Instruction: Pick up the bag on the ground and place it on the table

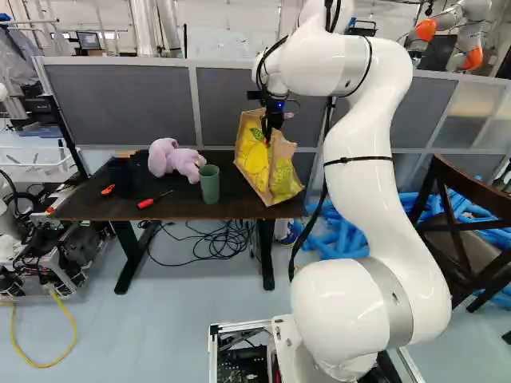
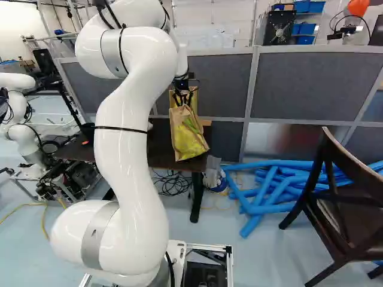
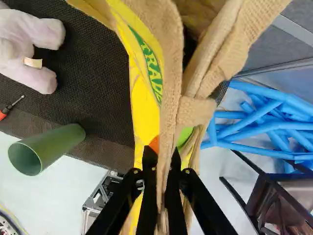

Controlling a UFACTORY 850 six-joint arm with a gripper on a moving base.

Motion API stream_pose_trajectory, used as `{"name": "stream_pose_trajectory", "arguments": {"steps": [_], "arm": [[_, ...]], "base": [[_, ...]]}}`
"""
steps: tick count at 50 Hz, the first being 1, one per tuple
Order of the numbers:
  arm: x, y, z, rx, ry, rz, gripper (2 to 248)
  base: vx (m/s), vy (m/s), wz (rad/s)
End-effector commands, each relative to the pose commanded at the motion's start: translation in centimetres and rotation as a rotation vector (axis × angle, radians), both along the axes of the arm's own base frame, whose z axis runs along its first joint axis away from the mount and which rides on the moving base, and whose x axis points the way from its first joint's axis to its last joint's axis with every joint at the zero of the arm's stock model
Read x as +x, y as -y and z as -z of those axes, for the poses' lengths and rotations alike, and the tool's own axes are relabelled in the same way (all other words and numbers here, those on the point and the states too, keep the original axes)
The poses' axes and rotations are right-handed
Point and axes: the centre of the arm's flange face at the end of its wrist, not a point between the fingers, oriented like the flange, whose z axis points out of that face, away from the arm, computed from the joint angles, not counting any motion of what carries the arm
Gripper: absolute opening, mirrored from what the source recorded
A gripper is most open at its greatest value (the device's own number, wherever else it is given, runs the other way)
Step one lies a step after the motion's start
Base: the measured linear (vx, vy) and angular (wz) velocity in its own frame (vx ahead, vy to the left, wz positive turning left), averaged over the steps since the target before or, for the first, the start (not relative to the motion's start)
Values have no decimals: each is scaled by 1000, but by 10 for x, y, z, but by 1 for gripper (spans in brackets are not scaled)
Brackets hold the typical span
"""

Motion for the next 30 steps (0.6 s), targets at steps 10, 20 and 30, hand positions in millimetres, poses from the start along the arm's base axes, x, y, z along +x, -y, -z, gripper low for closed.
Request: {"name": "stream_pose_trajectory", "arguments": {"steps": [10,20,30], "arm": [[1,0,2,0,-3,0,23],[1,0,2,0,-3,0,50],[1,0,2,0,-3,0,119]], "base": [[0,0,0],[0,0,0],[0,0,0]]}}
